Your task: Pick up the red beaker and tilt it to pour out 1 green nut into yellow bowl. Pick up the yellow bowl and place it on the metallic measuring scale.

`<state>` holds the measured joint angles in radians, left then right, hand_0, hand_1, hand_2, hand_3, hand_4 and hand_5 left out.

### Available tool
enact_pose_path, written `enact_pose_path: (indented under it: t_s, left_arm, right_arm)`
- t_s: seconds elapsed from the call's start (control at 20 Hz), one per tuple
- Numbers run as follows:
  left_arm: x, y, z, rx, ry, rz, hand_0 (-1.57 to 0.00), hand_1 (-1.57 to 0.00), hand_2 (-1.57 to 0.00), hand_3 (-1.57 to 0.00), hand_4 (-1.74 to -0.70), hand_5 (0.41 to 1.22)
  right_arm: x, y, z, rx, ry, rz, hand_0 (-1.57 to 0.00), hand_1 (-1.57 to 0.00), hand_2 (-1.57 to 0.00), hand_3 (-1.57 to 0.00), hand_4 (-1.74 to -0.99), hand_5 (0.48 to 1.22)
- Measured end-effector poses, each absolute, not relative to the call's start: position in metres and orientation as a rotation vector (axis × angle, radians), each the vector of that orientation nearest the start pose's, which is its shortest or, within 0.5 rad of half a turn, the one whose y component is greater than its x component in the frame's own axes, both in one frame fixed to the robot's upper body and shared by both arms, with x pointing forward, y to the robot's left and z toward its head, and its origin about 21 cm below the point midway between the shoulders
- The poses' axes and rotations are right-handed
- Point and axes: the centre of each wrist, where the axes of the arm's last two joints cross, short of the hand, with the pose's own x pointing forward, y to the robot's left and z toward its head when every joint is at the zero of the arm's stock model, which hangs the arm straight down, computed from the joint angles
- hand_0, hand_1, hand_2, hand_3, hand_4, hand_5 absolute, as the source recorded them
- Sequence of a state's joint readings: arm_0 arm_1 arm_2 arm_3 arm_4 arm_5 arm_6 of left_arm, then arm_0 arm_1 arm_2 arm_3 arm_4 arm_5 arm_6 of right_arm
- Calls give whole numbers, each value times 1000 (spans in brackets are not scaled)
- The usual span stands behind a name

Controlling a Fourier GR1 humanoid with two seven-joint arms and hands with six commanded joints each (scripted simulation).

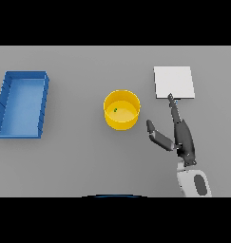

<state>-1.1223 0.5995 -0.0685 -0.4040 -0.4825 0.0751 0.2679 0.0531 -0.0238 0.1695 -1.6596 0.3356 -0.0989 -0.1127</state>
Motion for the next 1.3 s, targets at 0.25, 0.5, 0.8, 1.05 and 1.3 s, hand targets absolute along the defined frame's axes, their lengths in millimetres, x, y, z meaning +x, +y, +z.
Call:
enact_pose_path:
  t_s: [0.25,0.5,0.8,1.05,1.3]
  left_arm:
    - [434,347,154,940,-1129,-340,-1571,-1571,-1571,-1450,-1741,1221]
    - [402,341,118,888,-1159,-259,-1571,-1571,-1571,-1478,-1741,1221]
    - [377,326,90,819,-1128,-190,-1571,-1571,-1571,-1547,-1741,1123]
    - [362,327,81,859,-1104,-234,-1571,-1571,-1571,-1563,-1536,892]
    - [349,330,84,838,-1097,-289,-1207,-995,-1020,-952,-1002,720]
  right_arm:
    - [231,-200,6,-226,-1741,354,1,1,1,1,-1026,648]
    - [224,-203,1,-216,-1744,351,1,1,1,1,-1014,648]
    - [227,-202,3,-195,-1764,335,1,1,1,1,-1010,650]
    - [227,-202,4,-217,-1765,342,1,1,1,1,-1021,636]
    - [226,-206,2,-215,-1760,322,1,1,1,1,-1004,636]
